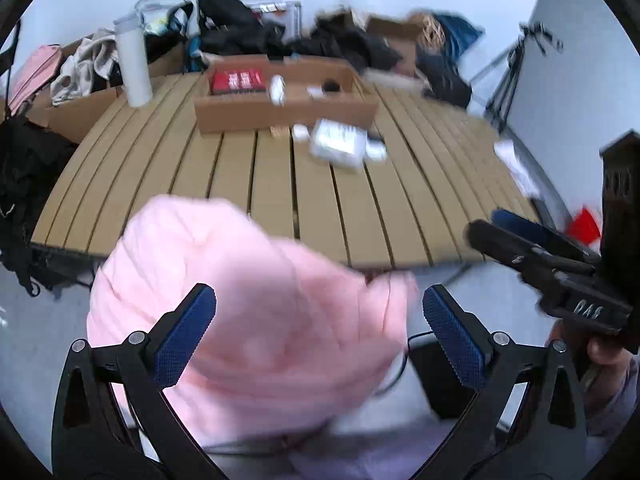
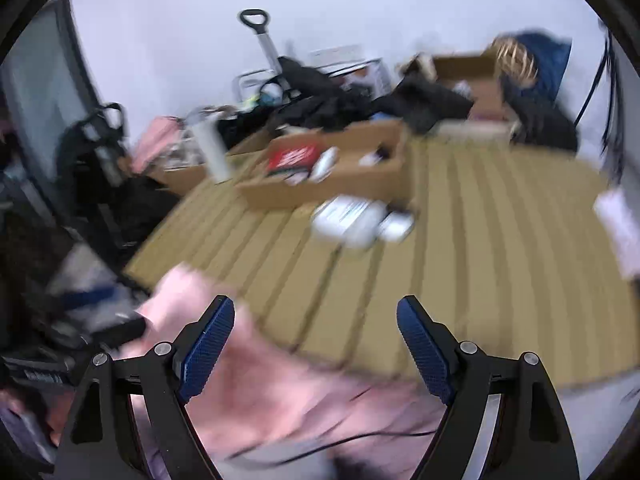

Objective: Organize objects
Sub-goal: 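Withdraw both tools from the tray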

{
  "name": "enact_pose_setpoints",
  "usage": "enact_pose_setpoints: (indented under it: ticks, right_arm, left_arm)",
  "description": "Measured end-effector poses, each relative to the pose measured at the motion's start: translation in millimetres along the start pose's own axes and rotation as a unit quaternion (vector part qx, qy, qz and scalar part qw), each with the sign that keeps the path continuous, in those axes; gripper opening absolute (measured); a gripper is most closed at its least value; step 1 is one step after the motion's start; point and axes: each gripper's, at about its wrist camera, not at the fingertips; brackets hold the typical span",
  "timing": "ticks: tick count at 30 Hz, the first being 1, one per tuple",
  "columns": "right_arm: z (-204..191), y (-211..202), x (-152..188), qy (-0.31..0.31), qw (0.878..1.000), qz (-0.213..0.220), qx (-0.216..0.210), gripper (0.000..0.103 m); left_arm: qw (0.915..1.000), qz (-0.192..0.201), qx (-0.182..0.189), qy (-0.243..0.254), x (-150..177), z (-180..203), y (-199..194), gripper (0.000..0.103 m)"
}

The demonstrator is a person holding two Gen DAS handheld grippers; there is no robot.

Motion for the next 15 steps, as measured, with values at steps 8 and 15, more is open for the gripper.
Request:
enact_pose_setpoints:
  ticks: [8,15]
  right_arm:
    - [-11.5,-10.7,4.3,-0.021,1.000,0.021,-0.003,0.086]
    - [8.9,8.0,9.0,0.001,1.000,0.005,0.000,0.058]
  left_arm:
    - [0.9988,0.033,-0.028,0.020,-10.4,9.8,-9.0,0.103]
    - [0.9980,0.060,-0.019,0.000,-16.2,-7.2,13.9,0.099]
Point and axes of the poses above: each gripper's, at about its wrist camera, not at the fingertips, and y roughly the way its jaws point, z to its right, x to its underside, and after that the axes turned 12 degrees about y, right-handed
